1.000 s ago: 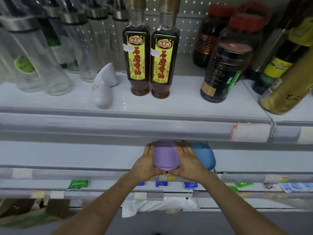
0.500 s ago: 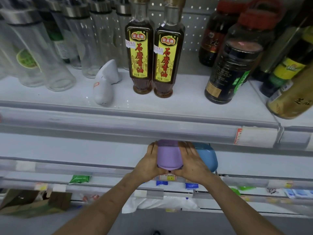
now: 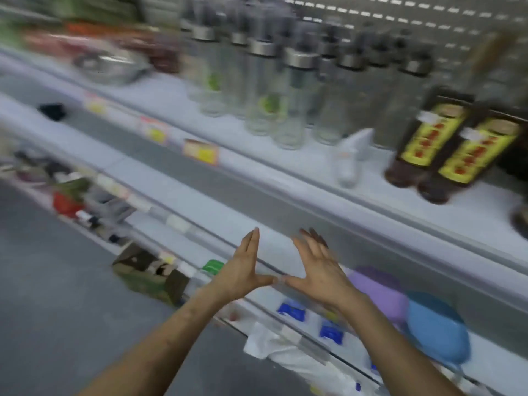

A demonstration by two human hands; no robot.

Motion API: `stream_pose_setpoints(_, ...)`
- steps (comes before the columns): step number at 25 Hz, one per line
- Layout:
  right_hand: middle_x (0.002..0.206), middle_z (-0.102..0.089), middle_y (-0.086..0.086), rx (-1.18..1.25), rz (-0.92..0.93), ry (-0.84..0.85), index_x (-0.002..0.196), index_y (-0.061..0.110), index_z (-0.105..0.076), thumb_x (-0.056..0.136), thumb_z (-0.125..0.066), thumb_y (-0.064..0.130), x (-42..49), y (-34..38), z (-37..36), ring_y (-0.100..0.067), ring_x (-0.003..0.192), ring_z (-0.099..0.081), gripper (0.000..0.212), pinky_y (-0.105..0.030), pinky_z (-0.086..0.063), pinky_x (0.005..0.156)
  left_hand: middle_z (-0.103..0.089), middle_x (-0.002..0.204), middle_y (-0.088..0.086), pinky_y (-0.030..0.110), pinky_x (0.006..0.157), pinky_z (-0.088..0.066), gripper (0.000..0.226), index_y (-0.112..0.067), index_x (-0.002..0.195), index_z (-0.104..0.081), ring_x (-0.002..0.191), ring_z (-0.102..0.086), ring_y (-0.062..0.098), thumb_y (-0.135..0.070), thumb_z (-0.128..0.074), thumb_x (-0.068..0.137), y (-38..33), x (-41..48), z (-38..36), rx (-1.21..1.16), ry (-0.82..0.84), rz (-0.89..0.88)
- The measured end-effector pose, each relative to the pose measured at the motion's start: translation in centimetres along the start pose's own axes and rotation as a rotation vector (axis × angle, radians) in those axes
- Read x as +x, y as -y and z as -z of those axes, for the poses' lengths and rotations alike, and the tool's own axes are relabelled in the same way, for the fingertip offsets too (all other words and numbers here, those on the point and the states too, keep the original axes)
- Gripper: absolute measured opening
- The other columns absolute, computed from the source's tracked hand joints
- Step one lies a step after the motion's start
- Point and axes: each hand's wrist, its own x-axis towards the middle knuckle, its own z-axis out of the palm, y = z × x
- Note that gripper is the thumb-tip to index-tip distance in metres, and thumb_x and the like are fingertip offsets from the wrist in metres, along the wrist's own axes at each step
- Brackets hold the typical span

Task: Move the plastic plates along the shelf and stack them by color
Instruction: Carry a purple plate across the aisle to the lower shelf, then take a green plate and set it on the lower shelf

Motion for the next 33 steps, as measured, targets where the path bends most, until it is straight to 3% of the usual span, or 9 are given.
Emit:
stream_pose_setpoints(4, 0.173, 0.001, 0.000, 0.036, 0.352, 0.108, 0.165, 0.022, -0.009, 0.091, -0.054, 0.071, 7.8, 16.2, -4.1, -0.015, 0.158, 0.014, 0.099, -0.036, 0.001, 0.129, 0.001, 0.171, 0.000, 0.038, 0.123, -0.027, 0.124, -0.017, 0.163, 0.008, 0.157, -0.008, 0.018, -0.062, -0.074, 0.082, 9.3, -10.9, 12.5, 0.043, -0.259, 0.234)
stream_pose_setpoints(11, 0.170, -0.019, -0.005, 0.130, 0.891, 0.163, 0.163, 0.015, -0.021, 0.089, -0.063, 0.066, 11.0, 49.1, -11.9, -0.021, 0.159, -0.009, 0.099, -0.037, -0.012, 0.129, -0.006, 0.171, 0.005, 0.034, 0.124, -0.022, 0.118, -0.013, 0.163, 0.004, 0.157, -0.009, 0.019, -0.064, -0.068, 0.085, 19.1, -36.2, 29.4, 0.240, -0.687, 0.603)
stream_pose_setpoints(13, 0.169, -0.022, -0.002, 0.220, 1.056, 0.182, 0.163, 0.017, -0.022, 0.090, -0.067, 0.060, 9.1, 58.2, -13.5, -0.017, 0.158, -0.012, 0.097, -0.035, -0.015, 0.128, -0.010, 0.171, 0.008, 0.031, 0.126, -0.016, 0.115, -0.010, 0.163, 0.000, 0.157, -0.009, 0.020, -0.068, -0.064, 0.086, 19.4, -44.0, 33.1, 0.310, -0.838, 0.728)
stream_pose_setpoints(16, 0.169, -0.020, 0.007, 0.360, 1.299, 0.307, 0.164, 0.020, -0.020, 0.093, -0.068, 0.054, 3.7, 70.9, -14.1, -0.005, 0.156, -0.010, 0.092, -0.013, -0.004, 0.121, -0.012, 0.171, 0.007, 0.032, 0.127, -0.013, 0.114, -0.009, 0.163, -0.004, 0.157, -0.011, 0.018, -0.071, -0.059, 0.085, 16.9, -55.5, 37.6, 0.424, -1.079, 0.891)
stream_pose_setpoints(19, 0.167, -0.020, 0.011, 0.513, 1.550, 0.452, 0.163, 0.024, -0.021, 0.094, -0.067, 0.055, -2.6, 80.9, -13.1, 0.002, 0.153, -0.014, 0.089, -0.015, -0.014, 0.121, -0.006, 0.171, -0.005, 0.029, 0.125, -0.015, 0.109, -0.013, 0.164, -0.003, 0.156, -0.011, 0.010, -0.062, -0.064, 0.089, 12.0, -64.8, 40.0, 0.523, -1.280, 1.041)
stream_pose_setpoints(23, 0.165, -0.016, 0.025, 0.659, 1.829, 0.688, 0.162, 0.034, -0.016, 0.096, -0.064, 0.056, -11.8, 89.4, -11.9, 0.010, 0.151, -0.012, 0.084, -0.015, -0.020, 0.116, -0.006, 0.171, -0.010, 0.031, 0.125, -0.019, 0.106, -0.025, 0.164, 0.005, 0.155, -0.009, 0.004, -0.063, -0.061, 0.090, 4.2, -72.8, 39.6, 0.674, -1.460, 1.268)
stream_pose_setpoints(27, 0.163, -0.023, 0.024, 0.790, 2.057, 0.961, 0.160, 0.037, -0.021, 0.096, -0.065, 0.052, -21.1, 93.2, -10.4, 0.009, 0.149, -0.021, 0.080, -0.017, -0.025, 0.116, -0.005, 0.170, -0.015, 0.031, 0.125, -0.020, 0.097, -0.032, 0.163, 0.007, 0.155, -0.009, 0.002, -0.054, -0.059, 0.095, -4.2, -76.1, 36.7, 0.791, -1.589, 1.504)
stream_pose_setpoints(30, 0.161, -0.025, 0.024, 0.805, 2.241, 1.112, 0.160, 0.036, -0.023, 0.094, -0.064, 0.053, -27.3, 94.1, -9.5, 0.011, 0.147, -0.022, 0.080, -0.012, -0.024, 0.114, -0.004, 0.171, -0.014, 0.023, 0.123, -0.014, 0.097, -0.027, 0.164, 0.002, 0.155, -0.004, 0.001, -0.053, -0.061, 0.095, -9.7, -77.1, 33.8, 0.893, -1.667, 1.747)
stream_pose_setpoints(33, 0.162, -0.023, 0.024, 0.770, 2.407, 1.214, 0.160, 0.039, -0.021, 0.092, -0.062, 0.060, -32.8, 93.0, -9.6, 0.009, 0.146, -0.024, 0.082, -0.018, -0.027, 0.113, -0.006, 0.171, -0.006, 0.026, 0.125, -0.013, 0.096, -0.020, 0.164, -0.002, 0.156, -0.005, 0.007, -0.052, -0.062, 0.095, -14.3, -77.3, 29.3, 0.924, -1.710, 1.990)
